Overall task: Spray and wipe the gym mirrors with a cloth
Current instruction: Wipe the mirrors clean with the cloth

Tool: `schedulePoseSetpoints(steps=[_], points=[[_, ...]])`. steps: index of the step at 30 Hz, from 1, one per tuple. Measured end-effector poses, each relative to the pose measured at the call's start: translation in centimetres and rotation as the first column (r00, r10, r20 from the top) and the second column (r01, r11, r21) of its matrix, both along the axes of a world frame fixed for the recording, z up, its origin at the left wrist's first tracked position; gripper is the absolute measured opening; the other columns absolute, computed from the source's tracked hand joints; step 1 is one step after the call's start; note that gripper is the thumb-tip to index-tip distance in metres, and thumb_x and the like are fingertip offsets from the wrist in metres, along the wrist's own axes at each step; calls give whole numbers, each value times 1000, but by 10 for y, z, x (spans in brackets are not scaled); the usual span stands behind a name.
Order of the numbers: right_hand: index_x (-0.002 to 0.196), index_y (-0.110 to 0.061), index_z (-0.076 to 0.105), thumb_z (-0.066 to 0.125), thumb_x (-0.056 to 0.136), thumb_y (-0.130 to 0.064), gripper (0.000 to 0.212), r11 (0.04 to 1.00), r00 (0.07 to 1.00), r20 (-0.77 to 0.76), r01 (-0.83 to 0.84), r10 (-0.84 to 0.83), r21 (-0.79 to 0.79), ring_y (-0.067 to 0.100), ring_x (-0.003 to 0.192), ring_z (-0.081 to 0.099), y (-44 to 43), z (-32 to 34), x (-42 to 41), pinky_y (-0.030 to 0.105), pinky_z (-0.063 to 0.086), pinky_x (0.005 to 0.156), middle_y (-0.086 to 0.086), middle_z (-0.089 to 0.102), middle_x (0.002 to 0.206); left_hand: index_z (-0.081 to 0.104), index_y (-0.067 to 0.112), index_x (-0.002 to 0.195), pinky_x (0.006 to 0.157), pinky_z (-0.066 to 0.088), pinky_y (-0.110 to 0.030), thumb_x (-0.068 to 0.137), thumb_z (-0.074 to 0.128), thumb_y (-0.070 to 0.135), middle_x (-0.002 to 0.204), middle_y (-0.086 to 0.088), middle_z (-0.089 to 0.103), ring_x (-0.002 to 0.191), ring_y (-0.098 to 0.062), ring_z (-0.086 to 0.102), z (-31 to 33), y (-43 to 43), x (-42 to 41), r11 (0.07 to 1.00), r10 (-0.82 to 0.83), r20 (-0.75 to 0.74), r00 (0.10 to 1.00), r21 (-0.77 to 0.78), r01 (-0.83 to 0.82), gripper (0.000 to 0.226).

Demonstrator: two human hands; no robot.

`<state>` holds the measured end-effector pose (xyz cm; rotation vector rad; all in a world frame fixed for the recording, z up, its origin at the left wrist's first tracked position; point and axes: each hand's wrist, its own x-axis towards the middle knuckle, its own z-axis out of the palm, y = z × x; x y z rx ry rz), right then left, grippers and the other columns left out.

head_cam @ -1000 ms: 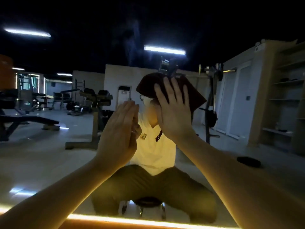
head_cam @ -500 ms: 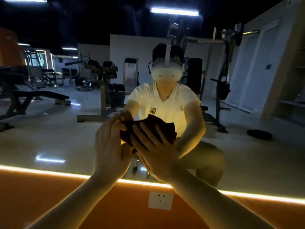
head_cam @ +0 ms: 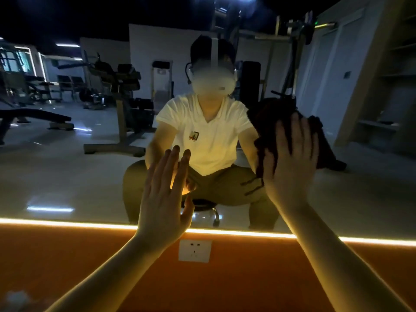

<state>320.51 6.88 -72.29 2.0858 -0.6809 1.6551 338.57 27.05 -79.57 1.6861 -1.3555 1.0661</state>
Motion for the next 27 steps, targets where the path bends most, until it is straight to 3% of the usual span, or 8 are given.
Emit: schedulePoseSetpoints(steps=[2,5,8,13,17,21,25,27], points=[[156,-11,35,38,109,-29,51,998,994,109,-36,30,55,35,157,16,20,-17,29,61,17,125,17,22,168,23,7,163,124,23,-63,97,61,11,172,-19,19,160,-37,18,2,-5,-1,998,-40,-31,999,-54,39,76],[156,-15,38,52,103,-24,55,984,971,-174,-175,167,-29,33,159,11,57,-83,64,58,9,127,12,18,169,28,6,161,123,25,-64,103,40,14,169,-22,24,159,-38,21,6,-8,1,983,-142,-88,986,-133,129,59],[159,-20,34,47,107,-26,55,944,875,-463,-260,141,-204,29,159,11,55,-125,61,52,5,129,8,19,170,34,2,159,121,23,-67,103,37,14,170,-22,22,159,-39,18,5,-14,-3,984,-137,-116,984,-133,122,57],[159,-25,36,31,112,-20,47,922,790,-613,-250,18,-295,26,158,19,0,-127,-2,48,9,129,4,28,168,32,0,159,122,18,-70,101,38,28,171,-24,18,159,-42,15,-6,-34,-21,995,-99,57,993,17,98,65],[161,-25,23,51,103,-31,64,982,882,-470,-45,-47,-183,27,159,12,-41,-126,-70,52,10,128,6,16,170,34,0,159,121,20,-72,96,56,23,172,-23,17,160,-42,13,-13,-54,-29,995,-77,101,992,71,70,70],[161,-16,21,38,109,-34,58,986,983,-136,136,-123,95,35,158,16,-61,-101,-103,59,17,126,16,19,169,36,2,159,124,15,-70,93,62,19,171,-24,16,160,-42,11,-12,-64,-37,999,-38,87,996,37,34,73],[157,-3,34,29,110,-30,54,939,944,295,41,-148,341,36,157,19,-36,-78,-51,61,24,122,19,25,167,34,5,160,124,17,-70,93,64,19,172,-23,16,160,-42,10,-12,-62,-42,998,-46,80,996,44,43,75],[157,-1,35,28,110,-30,55,933,915,386,-33,-116,359,36,157,17,-12,-71,-18,62,23,122,20,25,167,34,3,160,123,20,-70,92,64,18,172,-21,16,161,-40,12,-10,-56,-42,997,-59,73,996,60,54,76]])
